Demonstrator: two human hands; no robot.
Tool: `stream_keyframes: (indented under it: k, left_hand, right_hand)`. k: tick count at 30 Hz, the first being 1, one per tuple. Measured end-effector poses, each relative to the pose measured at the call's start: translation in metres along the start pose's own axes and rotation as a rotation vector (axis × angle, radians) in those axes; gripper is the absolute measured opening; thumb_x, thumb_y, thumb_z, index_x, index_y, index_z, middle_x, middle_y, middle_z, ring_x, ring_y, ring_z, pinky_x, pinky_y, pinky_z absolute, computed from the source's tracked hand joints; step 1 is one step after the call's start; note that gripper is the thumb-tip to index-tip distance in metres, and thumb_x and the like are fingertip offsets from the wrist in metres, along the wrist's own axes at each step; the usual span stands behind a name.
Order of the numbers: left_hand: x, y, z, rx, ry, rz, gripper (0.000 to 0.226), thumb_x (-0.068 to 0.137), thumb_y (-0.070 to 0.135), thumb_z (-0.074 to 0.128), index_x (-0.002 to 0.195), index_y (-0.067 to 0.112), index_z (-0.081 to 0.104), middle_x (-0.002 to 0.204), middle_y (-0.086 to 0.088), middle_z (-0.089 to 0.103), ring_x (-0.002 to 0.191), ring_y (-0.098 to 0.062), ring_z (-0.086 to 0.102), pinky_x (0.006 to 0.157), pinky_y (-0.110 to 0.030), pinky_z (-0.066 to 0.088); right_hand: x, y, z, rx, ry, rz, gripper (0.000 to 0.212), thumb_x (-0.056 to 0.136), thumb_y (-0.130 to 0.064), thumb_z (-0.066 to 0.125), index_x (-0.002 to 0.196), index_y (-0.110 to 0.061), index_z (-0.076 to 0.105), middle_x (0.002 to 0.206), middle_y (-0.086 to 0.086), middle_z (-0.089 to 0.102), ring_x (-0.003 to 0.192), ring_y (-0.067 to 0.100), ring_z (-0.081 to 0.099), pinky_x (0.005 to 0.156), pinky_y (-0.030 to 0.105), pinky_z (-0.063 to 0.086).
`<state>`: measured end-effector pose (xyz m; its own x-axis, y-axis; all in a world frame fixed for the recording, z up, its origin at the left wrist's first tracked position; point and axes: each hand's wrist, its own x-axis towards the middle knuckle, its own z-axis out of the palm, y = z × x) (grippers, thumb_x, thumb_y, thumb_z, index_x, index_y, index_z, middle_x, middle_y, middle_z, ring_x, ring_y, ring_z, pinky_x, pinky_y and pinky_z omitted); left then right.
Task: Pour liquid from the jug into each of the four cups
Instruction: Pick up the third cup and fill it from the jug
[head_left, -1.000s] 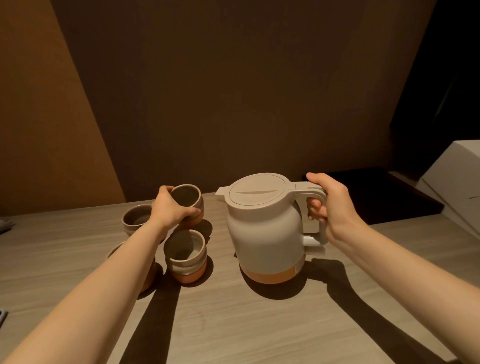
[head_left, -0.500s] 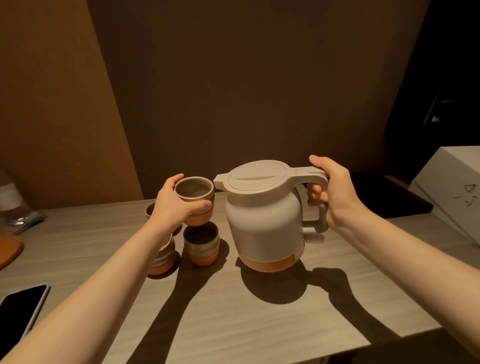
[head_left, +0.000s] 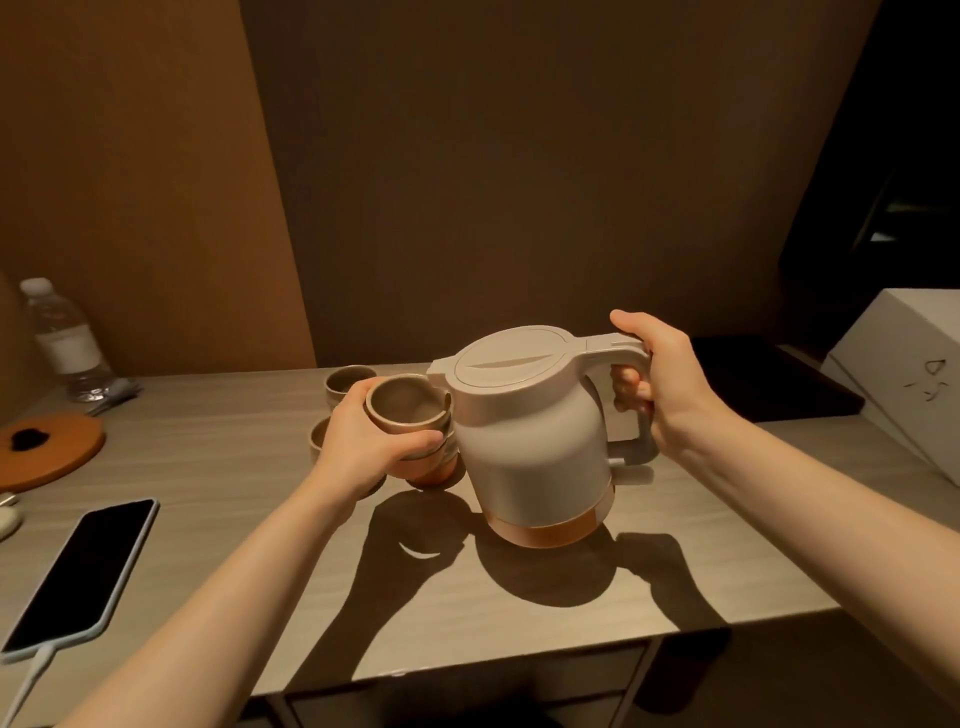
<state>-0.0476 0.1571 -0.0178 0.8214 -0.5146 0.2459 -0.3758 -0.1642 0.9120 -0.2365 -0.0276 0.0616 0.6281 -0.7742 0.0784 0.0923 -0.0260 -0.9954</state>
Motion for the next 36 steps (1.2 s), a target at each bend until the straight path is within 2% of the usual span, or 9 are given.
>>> stream_keyframes:
  k: [6, 9, 19, 28, 36]
  left_hand:
    - [-0.020, -0.014, 0.005, -0.035, 0.002, -0.029, 0.079, 0.055, 0.019, 0.092, 0.118, 0.031, 0.047, 0.102, 0.021, 0.054, 0.095, -0.004, 0.054, 0.074, -0.018, 0.046]
    - [-0.028, -0.023, 0.007, -0.039, -0.004, -0.036, 0.082, 0.053, 0.020, 0.093, 0.120, 0.030, 0.047, 0.105, 0.019, 0.055, 0.096, -0.003, 0.055, 0.070, -0.014, 0.044]
    - [-0.044, -0.038, 0.013, -0.078, -0.036, -0.053, 0.084, 0.051, 0.013, 0.093, 0.120, 0.026, 0.046, 0.107, 0.020, 0.054, 0.097, 0.004, 0.053, 0.081, -0.017, 0.044]
    - [-0.048, -0.044, 0.014, -0.078, -0.046, -0.060, 0.082, 0.052, 0.014, 0.093, 0.119, 0.025, 0.047, 0.107, 0.020, 0.054, 0.096, 0.005, 0.053, 0.077, -0.013, 0.043]
    - [-0.048, -0.049, 0.011, -0.079, -0.027, -0.051, 0.083, 0.051, 0.013, 0.093, 0.120, 0.024, 0.048, 0.107, 0.021, 0.054, 0.096, 0.007, 0.053, 0.077, -0.012, 0.042]
  right_hand:
    - [-0.005, 0.010, 0.000, -0.070, -0.023, 0.029, 0.054, 0.095, -0.039, 0.053, 0.047, -0.015, 0.051, 0.041, -0.003, 0.040, 0.039, 0.010, 0.034, 0.051, 0.027, 0.032]
    - [-0.005, 0.019, -0.002, -0.096, -0.038, 0.037, 0.054, 0.094, -0.040, 0.055, 0.046, -0.016, 0.050, 0.042, -0.002, 0.040, 0.039, 0.011, 0.034, 0.052, 0.028, 0.032]
    - [-0.010, 0.036, -0.001, -0.165, -0.072, 0.038, 0.048, 0.095, -0.033, 0.055, 0.050, -0.015, 0.053, 0.039, -0.003, 0.040, 0.035, 0.010, 0.032, 0.049, 0.029, 0.028]
    - [-0.008, 0.037, 0.001, -0.175, -0.078, 0.051, 0.055, 0.095, -0.031, 0.054, 0.041, -0.021, 0.054, 0.038, -0.003, 0.040, 0.035, 0.009, 0.033, 0.049, 0.029, 0.029]
    - [-0.003, 0.031, 0.008, -0.250, -0.107, 0.030, 0.045, 0.095, -0.027, 0.053, 0.052, -0.013, 0.053, 0.037, -0.005, 0.042, 0.032, 0.006, 0.035, 0.048, 0.027, 0.030]
